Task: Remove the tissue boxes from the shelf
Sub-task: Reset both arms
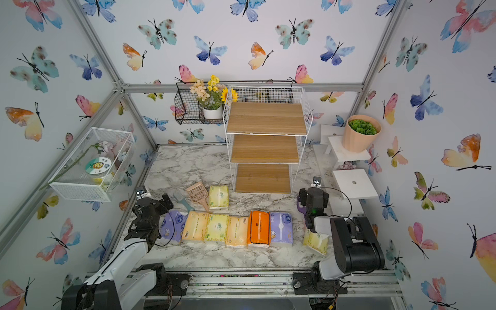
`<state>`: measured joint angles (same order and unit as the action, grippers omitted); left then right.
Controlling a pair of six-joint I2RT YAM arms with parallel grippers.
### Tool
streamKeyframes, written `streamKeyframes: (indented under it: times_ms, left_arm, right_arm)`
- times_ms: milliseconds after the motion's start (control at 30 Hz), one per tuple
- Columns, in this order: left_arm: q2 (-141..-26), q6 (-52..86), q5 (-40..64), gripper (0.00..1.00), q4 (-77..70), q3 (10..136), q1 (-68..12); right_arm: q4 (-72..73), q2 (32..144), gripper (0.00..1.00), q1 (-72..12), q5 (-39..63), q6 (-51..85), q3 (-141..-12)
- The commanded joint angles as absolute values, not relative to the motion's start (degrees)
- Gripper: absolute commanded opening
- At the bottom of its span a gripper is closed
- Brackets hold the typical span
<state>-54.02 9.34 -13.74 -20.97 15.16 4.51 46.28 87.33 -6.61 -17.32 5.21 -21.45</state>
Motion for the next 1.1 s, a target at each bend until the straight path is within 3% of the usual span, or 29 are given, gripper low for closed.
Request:
streamKeyframes:
  times_ms: [0,100,167,533,700,833,967,1067]
  left_arm:
    - [-52.56,7.67,-7.66,0.99,-31.68,12.03,5.27]
    - [-53.02,6.48,-4.55,0.99,-35.69,10.32,5.27]
    - [-53.80,5.79,-2.47,0.99,-39.33,8.88,5.28]
    - [-67.89,4.82,3.22,0.99,-56.34,8.71,4.42]
    - [-75.30,-4.52,-2.35,0.99,-63.15,8.55,-5.09]
    - [-82.52,-2.79,-6.66,0.99,-73.94,7.20,-5.55]
    - [-80.55,1.60,-12.37,0.99,-61.98,11.61,-4.15]
    - [-80.56,1.44,-12.90,0.99,-63.57,11.16,-4.19]
  right_arm:
    - [65.84,89.40,0.90,-6.33,-11.68,1.42,-15.93]
    - [73.92,91.28,0.96,-6.24,-9.96,0.89,-12.72]
    - [69.20,90.37,0.98,-6.07,-9.64,1.05,-14.31]
    - [68.08,90.31,0.98,-5.50,-11.85,2.85,-14.57]
    - [68.24,90.18,0.98,-5.23,-11.96,3.16,-14.43]
    - [68.33,90.26,0.99,-5.19,-11.95,3.16,-14.42]
    - [68.46,90.44,0.98,-5.19,-12.00,3.16,-14.44]
    - [68.59,90.10,0.98,-5.19,-12.11,3.08,-14.26]
